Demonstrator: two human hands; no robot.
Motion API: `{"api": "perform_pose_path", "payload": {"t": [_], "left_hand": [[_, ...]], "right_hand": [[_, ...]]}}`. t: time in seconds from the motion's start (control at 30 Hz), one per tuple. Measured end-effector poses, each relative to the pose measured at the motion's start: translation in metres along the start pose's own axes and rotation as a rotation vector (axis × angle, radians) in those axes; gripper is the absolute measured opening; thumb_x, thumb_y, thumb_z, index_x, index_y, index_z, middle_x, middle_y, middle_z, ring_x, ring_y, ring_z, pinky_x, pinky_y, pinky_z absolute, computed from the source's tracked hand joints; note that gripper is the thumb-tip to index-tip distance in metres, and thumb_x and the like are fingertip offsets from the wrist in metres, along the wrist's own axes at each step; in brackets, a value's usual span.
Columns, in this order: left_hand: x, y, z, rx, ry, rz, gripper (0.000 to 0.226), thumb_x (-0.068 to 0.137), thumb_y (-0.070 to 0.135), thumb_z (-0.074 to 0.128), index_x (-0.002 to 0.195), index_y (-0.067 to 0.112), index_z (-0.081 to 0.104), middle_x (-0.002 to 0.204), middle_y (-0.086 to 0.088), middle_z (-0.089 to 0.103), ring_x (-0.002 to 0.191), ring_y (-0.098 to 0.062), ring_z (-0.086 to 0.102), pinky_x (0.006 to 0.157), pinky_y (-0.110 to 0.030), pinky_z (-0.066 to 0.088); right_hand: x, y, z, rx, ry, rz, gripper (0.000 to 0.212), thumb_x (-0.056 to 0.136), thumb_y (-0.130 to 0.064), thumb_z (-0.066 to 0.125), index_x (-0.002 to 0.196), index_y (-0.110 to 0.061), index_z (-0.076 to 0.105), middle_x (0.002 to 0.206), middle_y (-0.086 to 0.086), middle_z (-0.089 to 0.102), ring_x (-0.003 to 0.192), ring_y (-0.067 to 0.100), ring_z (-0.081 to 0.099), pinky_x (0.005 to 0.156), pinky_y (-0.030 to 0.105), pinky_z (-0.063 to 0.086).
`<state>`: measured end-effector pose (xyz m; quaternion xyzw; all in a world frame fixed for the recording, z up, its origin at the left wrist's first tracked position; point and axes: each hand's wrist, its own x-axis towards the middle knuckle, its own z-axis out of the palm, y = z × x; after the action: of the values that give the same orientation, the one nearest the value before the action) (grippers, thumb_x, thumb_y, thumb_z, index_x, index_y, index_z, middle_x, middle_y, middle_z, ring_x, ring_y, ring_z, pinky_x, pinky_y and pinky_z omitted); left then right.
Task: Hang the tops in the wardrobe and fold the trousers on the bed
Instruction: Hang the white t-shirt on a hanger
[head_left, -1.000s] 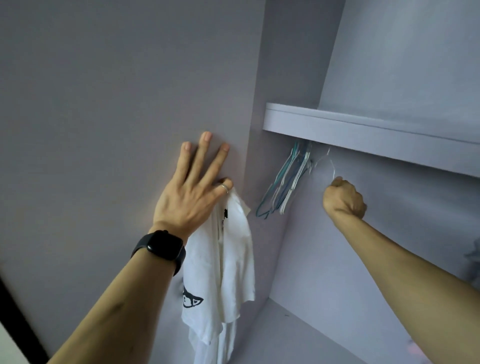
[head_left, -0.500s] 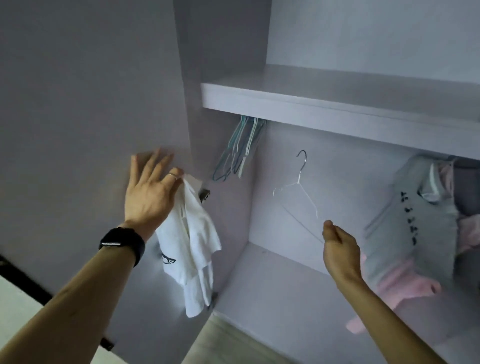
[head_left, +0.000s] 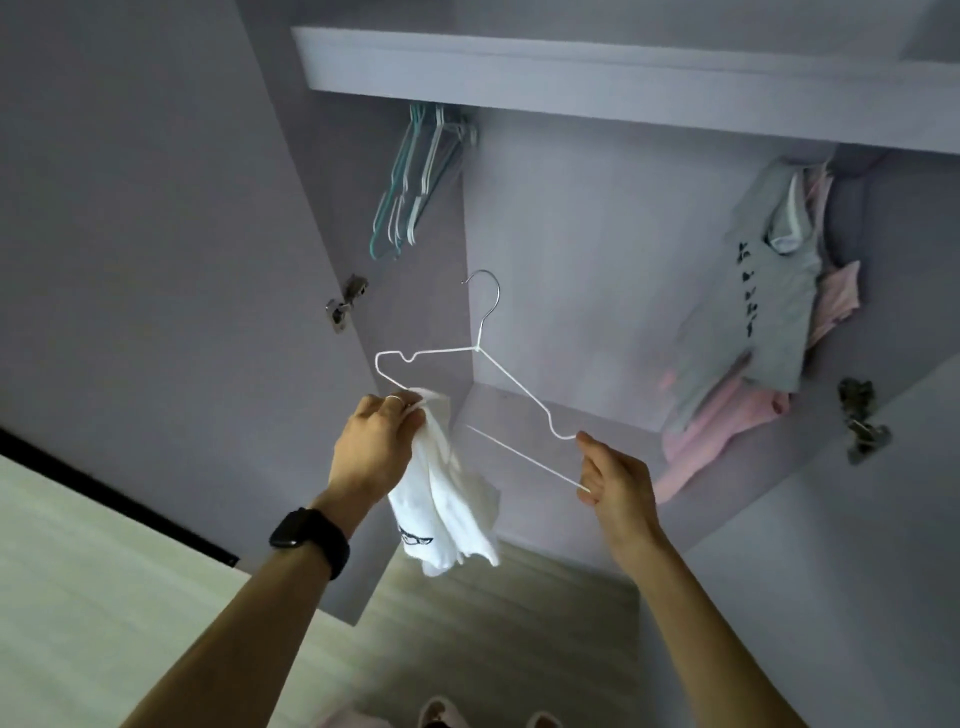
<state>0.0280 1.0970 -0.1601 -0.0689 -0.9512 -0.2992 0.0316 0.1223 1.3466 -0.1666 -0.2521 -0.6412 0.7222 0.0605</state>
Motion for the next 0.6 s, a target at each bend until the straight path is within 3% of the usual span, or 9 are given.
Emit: {"api": "perform_pose_path", "payload": {"t": [0.17, 0.23, 0.3, 0.37, 0.47, 0.53, 0.6], "left_hand": [[-0.001, 0.006, 0.002, -0.091, -0.087, 0.037, 0.058, 0.101, 0.032, 0.053, 0.152, 0.049, 0.029, 0.101, 0.006, 0.058, 0.105, -0.020, 0.054, 0.085, -0.038, 0.050], [0.004, 0.004, -0.001, -0.066, -0.158, 0.071, 0.064, 0.101, 0.033, 0.053, 0.154, 0.052, 0.021, 0.094, 0.016, 0.054, 0.108, -0.019, 0.053, 0.088, -0.040, 0.050], [0.010, 0.000, -0.006, -0.052, -0.191, 0.125, 0.066, 0.102, 0.034, 0.052, 0.154, 0.055, 0.017, 0.093, 0.015, 0.056, 0.105, -0.019, 0.053, 0.087, -0.041, 0.051], [0.021, -0.002, -0.010, -0.039, -0.186, 0.184, 0.058, 0.103, 0.033, 0.050, 0.152, 0.054, 0.027, 0.099, 0.008, 0.059, 0.102, -0.019, 0.052, 0.084, -0.039, 0.051], [0.046, -0.005, -0.016, -0.015, -0.153, 0.245, 0.033, 0.102, 0.030, 0.051, 0.129, 0.045, 0.062, 0.105, 0.004, 0.056, 0.103, -0.021, 0.058, 0.087, -0.039, 0.053], [0.059, -0.006, -0.018, 0.002, -0.154, 0.278, 0.029, 0.102, 0.030, 0.052, 0.122, 0.044, 0.067, 0.104, 0.004, 0.052, 0.102, -0.022, 0.061, 0.088, -0.039, 0.053], [0.067, -0.007, -0.018, 0.011, -0.155, 0.343, 0.028, 0.102, 0.026, 0.055, 0.122, 0.037, 0.070, 0.107, 0.001, 0.059, 0.108, -0.023, 0.060, 0.088, -0.041, 0.054]], "right_hand": [[0.001, -0.006, 0.000, 0.086, -0.044, 0.005, 0.058, 0.098, -0.015, 0.061, 0.047, -0.027, 0.035, 0.049, -0.004, 0.022, 0.052, 0.015, 0.020, 0.055, 0.029, 0.026], [0.001, -0.011, 0.003, 0.155, -0.012, -0.001, 0.062, 0.099, -0.014, 0.059, 0.044, -0.027, 0.032, 0.047, -0.004, 0.021, 0.049, 0.013, 0.020, 0.052, 0.029, 0.024], [0.002, -0.019, 0.007, 0.233, -0.005, -0.010, 0.066, 0.100, -0.013, 0.054, 0.040, -0.027, 0.031, 0.043, -0.006, 0.022, 0.044, 0.011, 0.021, 0.050, 0.027, 0.024], [0.003, -0.024, 0.011, 0.304, -0.036, 0.009, 0.066, 0.100, -0.011, 0.051, 0.039, -0.026, 0.031, 0.041, -0.006, 0.023, 0.040, 0.010, 0.022, 0.048, 0.025, 0.025], [0.003, -0.020, 0.022, 0.443, -0.093, 0.058, 0.064, 0.101, -0.012, 0.046, 0.040, -0.024, 0.034, 0.038, -0.006, 0.024, 0.038, 0.009, 0.023, 0.047, 0.025, 0.025], [0.005, -0.012, 0.027, 0.520, -0.104, 0.092, 0.060, 0.099, -0.017, 0.048, 0.040, -0.023, 0.035, 0.038, -0.006, 0.025, 0.037, 0.009, 0.024, 0.045, 0.024, 0.025], [0.010, -0.001, 0.028, 0.442, -0.094, 0.082, 0.051, 0.089, -0.029, 0.062, 0.044, -0.021, 0.038, 0.040, -0.004, 0.027, 0.038, 0.010, 0.026, 0.045, 0.024, 0.027]]}}
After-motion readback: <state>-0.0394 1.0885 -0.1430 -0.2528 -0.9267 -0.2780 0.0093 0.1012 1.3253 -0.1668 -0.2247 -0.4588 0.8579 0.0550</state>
